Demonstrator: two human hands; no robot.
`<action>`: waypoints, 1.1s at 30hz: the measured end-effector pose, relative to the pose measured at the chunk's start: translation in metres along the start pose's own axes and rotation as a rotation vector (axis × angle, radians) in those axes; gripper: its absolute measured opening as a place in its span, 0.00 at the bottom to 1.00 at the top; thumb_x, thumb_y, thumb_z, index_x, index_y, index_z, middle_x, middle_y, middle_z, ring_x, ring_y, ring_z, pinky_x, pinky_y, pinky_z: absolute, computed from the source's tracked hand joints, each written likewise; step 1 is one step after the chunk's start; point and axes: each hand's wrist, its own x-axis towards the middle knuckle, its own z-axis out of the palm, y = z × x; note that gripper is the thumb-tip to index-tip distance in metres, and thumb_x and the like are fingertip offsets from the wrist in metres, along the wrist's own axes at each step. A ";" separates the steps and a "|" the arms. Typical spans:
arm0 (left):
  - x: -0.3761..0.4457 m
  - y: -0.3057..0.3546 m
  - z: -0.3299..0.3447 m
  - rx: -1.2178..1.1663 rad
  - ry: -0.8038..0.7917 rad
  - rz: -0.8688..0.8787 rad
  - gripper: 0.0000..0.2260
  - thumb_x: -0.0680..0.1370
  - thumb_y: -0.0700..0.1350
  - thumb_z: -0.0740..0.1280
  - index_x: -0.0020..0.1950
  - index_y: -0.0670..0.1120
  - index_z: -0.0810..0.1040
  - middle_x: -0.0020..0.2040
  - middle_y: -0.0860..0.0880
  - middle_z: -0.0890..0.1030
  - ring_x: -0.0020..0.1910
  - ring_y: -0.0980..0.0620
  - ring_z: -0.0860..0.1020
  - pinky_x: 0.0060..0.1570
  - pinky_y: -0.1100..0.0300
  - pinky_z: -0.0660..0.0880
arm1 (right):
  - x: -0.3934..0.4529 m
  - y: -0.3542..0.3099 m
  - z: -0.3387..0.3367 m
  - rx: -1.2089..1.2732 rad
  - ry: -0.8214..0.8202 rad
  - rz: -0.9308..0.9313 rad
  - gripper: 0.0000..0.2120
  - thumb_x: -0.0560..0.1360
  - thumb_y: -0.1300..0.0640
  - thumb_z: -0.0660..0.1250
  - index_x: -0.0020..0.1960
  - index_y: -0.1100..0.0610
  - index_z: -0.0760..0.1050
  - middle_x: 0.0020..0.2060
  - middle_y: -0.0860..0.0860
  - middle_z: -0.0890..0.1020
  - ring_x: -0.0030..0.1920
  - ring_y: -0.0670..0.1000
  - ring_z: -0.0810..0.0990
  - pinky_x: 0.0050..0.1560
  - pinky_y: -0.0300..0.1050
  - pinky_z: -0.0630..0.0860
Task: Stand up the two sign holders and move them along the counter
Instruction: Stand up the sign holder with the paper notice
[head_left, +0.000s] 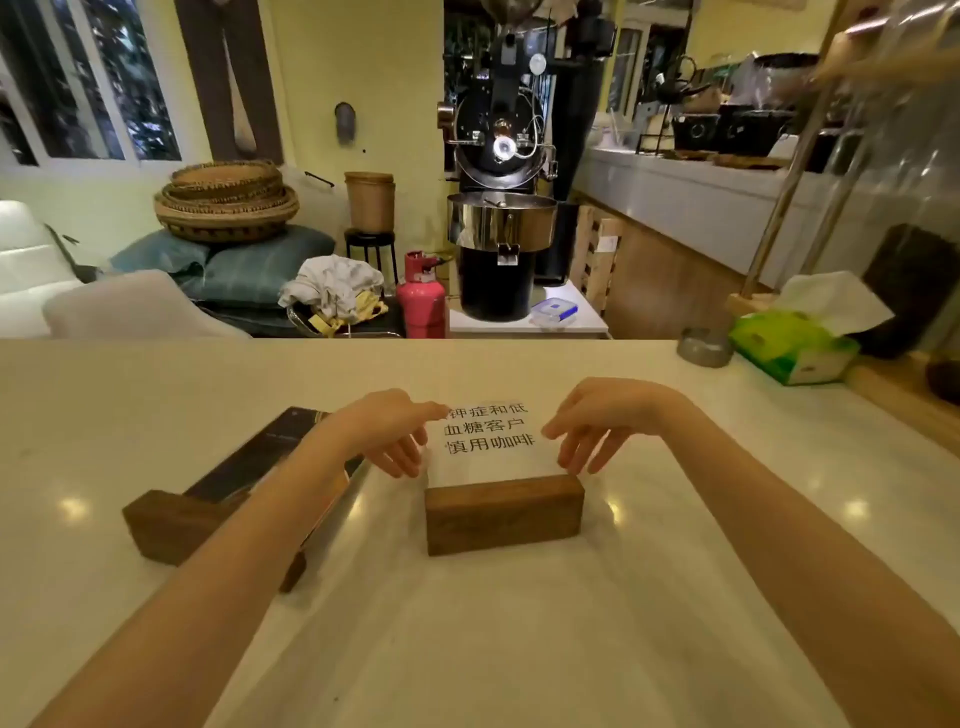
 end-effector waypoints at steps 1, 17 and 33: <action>-0.001 -0.001 0.002 -0.004 0.024 -0.019 0.23 0.75 0.55 0.61 0.57 0.36 0.74 0.36 0.43 0.80 0.35 0.48 0.82 0.30 0.59 0.78 | -0.001 0.001 0.003 0.028 -0.009 -0.004 0.14 0.71 0.56 0.69 0.53 0.62 0.77 0.44 0.60 0.85 0.41 0.55 0.85 0.41 0.48 0.82; -0.021 -0.022 0.030 -0.440 0.152 0.089 0.21 0.69 0.34 0.71 0.60 0.34 0.71 0.46 0.44 0.79 0.39 0.51 0.79 0.28 0.66 0.79 | -0.012 0.014 0.036 0.361 0.184 -0.095 0.10 0.70 0.65 0.69 0.50 0.60 0.74 0.40 0.48 0.79 0.39 0.49 0.79 0.30 0.35 0.79; -0.035 -0.010 0.045 -0.256 0.644 0.601 0.12 0.69 0.38 0.71 0.50 0.45 0.73 0.43 0.51 0.77 0.41 0.54 0.78 0.39 0.69 0.75 | -0.016 0.026 0.053 0.589 0.712 -0.541 0.14 0.68 0.67 0.70 0.51 0.56 0.73 0.41 0.49 0.81 0.41 0.49 0.81 0.33 0.37 0.81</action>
